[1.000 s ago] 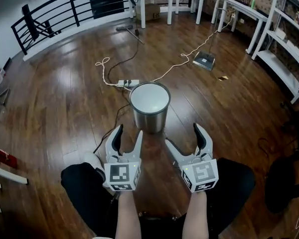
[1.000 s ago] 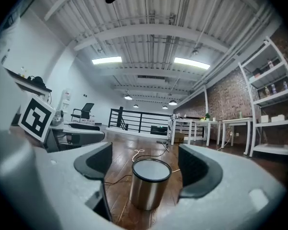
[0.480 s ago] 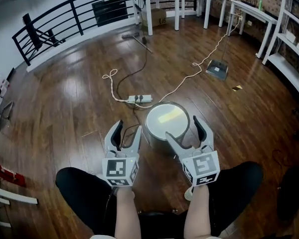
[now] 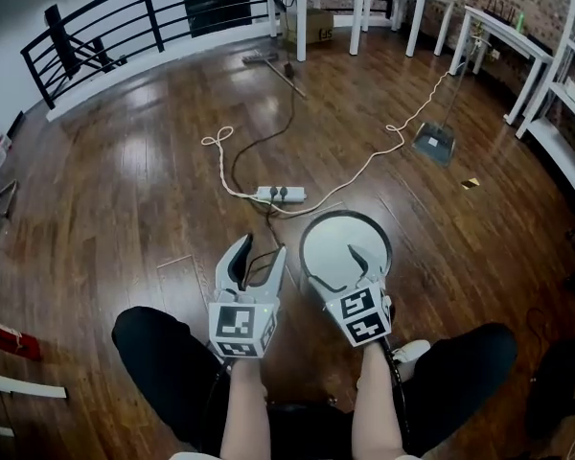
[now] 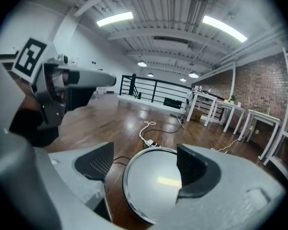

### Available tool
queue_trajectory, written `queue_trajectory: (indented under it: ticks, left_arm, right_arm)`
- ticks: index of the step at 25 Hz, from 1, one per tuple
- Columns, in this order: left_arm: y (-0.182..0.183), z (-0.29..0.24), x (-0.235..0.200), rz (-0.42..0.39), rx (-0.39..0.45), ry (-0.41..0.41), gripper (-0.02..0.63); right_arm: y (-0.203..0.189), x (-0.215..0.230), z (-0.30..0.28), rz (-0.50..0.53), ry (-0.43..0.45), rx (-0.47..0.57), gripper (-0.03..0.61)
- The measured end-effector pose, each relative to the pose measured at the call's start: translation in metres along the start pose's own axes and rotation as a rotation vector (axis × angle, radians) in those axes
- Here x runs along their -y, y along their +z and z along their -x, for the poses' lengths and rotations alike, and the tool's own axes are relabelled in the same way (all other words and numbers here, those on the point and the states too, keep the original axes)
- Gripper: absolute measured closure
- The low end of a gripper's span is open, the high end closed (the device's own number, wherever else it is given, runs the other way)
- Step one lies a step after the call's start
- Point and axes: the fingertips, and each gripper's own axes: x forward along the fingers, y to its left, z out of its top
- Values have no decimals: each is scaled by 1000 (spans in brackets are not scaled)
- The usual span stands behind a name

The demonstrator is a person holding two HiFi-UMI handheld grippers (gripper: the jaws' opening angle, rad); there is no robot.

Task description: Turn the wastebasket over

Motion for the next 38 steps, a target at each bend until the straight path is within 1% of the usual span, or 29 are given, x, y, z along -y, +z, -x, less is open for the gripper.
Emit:
queue_trajectory:
  ticks: [3,5,9,11,14,15,16,17,19,21,24,27,29,31,35,37,38]
  left_arm:
    - [-15,-6,-9,9,-27,2,350]
    - [-27,-5,-13,29,-43,9,350]
    - [-47,-4,-23,60,-71,22,352]
    - [-53,-4,-28,69,-87,26,352]
    - [-55,-1,-35,83,-90,44,358]
    - [-55,0,-36,85,-90,50,359]
    - [-56,0,-37,86,-92,53,359]
    - [-57,0,-37,86,-94,55,359]
    - [-57,0,-37,83,-99,55,360]
    - [-55,1,-37,81,-101,56,360]
    - [-52,5,-39,76,-96,65,362]
    - [-50,9,-43,78,-92,82,364]
    - [-49,11,-44,93,-82,93,365]
    - [-46,12,-45,105,-63,102,371]
    - [-40,12,-39,88,-48,93,371]
    - [-39,12,-35,88,-45,88,370]
    - [-40,13,-34,89,-46,88,371]
  right_arm:
    - [-21,-19,-37,33,62,-86,193]
    - [-34,-31,-55,77,93,-143,203]
    - [-53,-44,-83,162,119,-241,255]
    - [-60,-46,-92,175,119,-274,294]
    - [-70,-50,-100,196,110,-310,379]
    - [-73,-50,-103,210,100,-320,396]
    - [-76,-50,-106,225,82,-326,418]
    - [-77,-49,-107,233,57,-325,457]
    - [-76,-48,-109,228,15,-318,470]
    - [-74,-48,-108,191,10,-309,491]
    - [-73,-47,-103,118,33,-288,502]
    - [-70,-45,-97,86,49,-270,514]
    - [-62,-41,-94,67,56,-238,517]
    - [-49,-34,-90,27,56,-189,519]
    - [-22,-23,-77,-79,89,-69,522]
    - [-12,-13,-68,-177,117,9,525]
    - [-9,-8,-64,-253,136,53,525]
